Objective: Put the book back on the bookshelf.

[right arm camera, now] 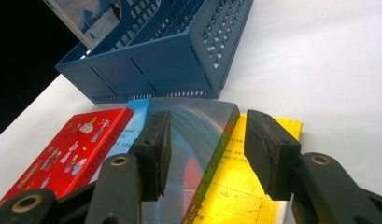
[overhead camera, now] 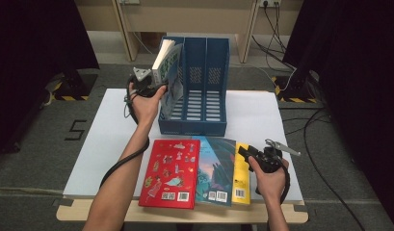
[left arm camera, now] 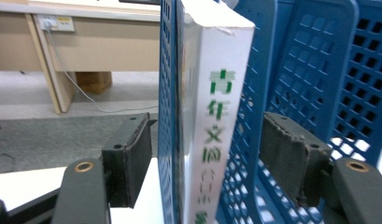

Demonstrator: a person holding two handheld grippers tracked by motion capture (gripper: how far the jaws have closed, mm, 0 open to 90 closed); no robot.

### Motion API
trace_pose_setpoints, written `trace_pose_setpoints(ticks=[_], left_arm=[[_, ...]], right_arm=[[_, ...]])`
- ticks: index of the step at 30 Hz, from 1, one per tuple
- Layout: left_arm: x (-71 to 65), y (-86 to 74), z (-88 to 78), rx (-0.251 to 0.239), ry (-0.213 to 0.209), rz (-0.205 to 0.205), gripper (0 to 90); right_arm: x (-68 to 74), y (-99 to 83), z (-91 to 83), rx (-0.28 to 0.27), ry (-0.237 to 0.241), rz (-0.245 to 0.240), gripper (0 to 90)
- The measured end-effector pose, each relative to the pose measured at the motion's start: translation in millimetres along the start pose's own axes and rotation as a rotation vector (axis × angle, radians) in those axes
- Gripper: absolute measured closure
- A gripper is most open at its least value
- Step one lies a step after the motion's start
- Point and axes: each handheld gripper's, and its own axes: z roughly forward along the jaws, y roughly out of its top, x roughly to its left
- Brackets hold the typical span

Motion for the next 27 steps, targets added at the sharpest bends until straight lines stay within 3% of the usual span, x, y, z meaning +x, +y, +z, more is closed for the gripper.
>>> trace_pose_setpoints(ticks=[4,15,27], left_arm=[[2.0,-4.9,-10.2,0.015,-0.011,0.010,34.8],[6.7,-19.0,-32.3,0.033,-0.055,-0.015,33.4],[21.2,-34.0,-55.1,0.056,-0.080,-0.039,33.5]], right_arm=[[2.8,0.3,0.9,0.009,0.003,-0.015,52.1],[9.0,2.7,3.2,0.006,-0.010,-0.046,49.6],[16.4,5.6,7.3,0.032,-0.007,-0.064,49.5]])
